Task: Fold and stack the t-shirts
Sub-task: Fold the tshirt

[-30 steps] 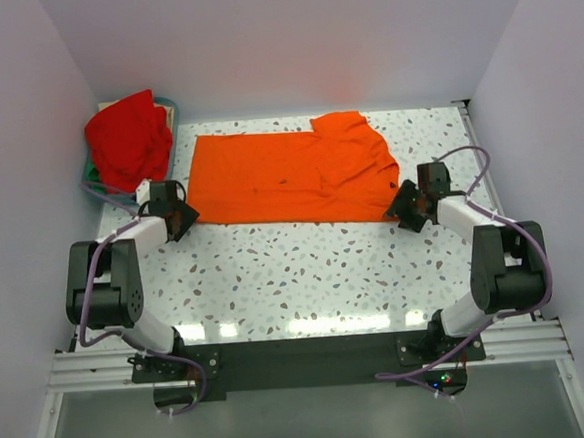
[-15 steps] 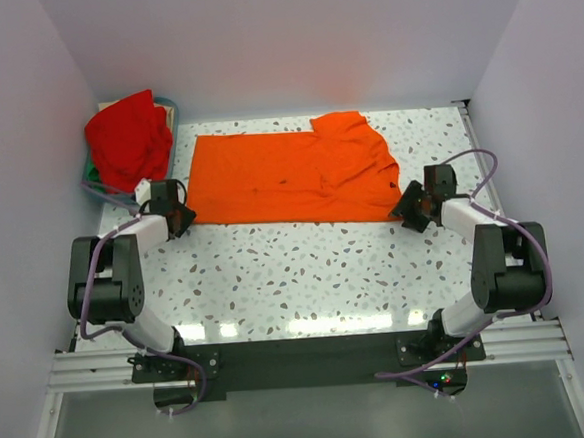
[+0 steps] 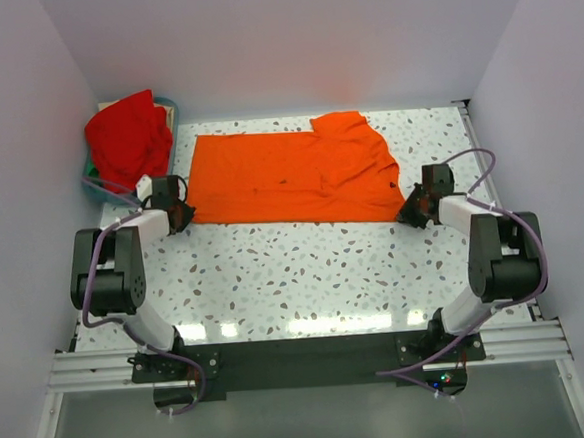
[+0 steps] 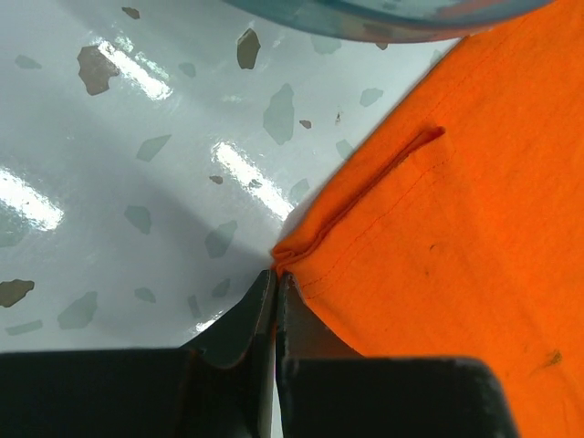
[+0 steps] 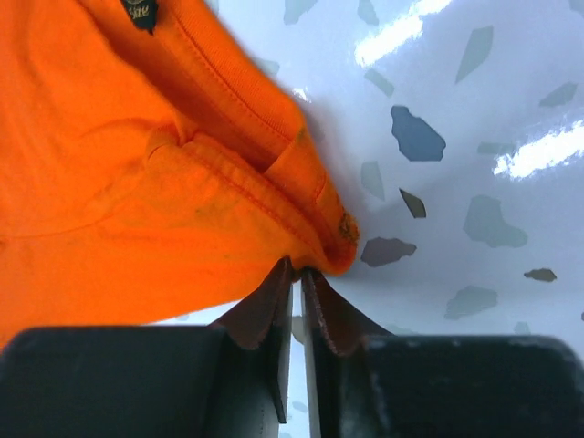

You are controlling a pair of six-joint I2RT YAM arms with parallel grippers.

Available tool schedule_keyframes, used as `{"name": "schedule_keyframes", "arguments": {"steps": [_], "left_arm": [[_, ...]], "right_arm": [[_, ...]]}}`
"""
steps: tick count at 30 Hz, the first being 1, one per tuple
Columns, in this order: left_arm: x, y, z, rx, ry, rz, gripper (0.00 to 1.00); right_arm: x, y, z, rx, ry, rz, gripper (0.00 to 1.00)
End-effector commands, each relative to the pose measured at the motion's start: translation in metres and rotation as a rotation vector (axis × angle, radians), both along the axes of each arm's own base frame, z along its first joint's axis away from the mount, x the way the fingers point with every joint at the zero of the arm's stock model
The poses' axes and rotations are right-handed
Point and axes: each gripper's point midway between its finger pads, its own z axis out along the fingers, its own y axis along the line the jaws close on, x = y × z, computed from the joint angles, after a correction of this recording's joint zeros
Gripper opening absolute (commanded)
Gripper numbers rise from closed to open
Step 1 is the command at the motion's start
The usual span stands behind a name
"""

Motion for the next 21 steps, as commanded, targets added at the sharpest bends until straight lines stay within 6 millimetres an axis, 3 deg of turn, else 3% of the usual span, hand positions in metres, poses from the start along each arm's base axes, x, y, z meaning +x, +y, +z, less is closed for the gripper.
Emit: {"name": "schedule_keyframes", "arguments": {"steps": [1, 3, 8, 15, 21], "left_arm": [[0.003, 0.005, 0.001, 0.012, 0.007, 0.015, 0.00], [-0.003, 0.007, 0.003, 0.018, 0.013, 0.022, 0.00], [-0.025, 0.015, 0.017, 0.057, 0.020, 0.048, 0.00], [-0.070, 0.017, 0.028, 0.059, 0.020, 0.068, 0.00], [-0.109, 0.017, 0.036, 0.042, 0.009, 0.099, 0.00]], "right_arm": [[0.014, -0.010, 0.000, -0.046, -0.010, -0.018, 0.10], [0.012, -0.012, 0.008, -0.061, -0.012, -0.017, 0.00], [-0.002, -0.019, 0.035, -0.078, -0.041, -0.027, 0.00], [-0.047, -0.033, 0.053, -0.057, -0.041, -0.043, 0.00], [-0.090, -0.030, 0.065, -0.027, -0.049, -0.041, 0.00]]}}
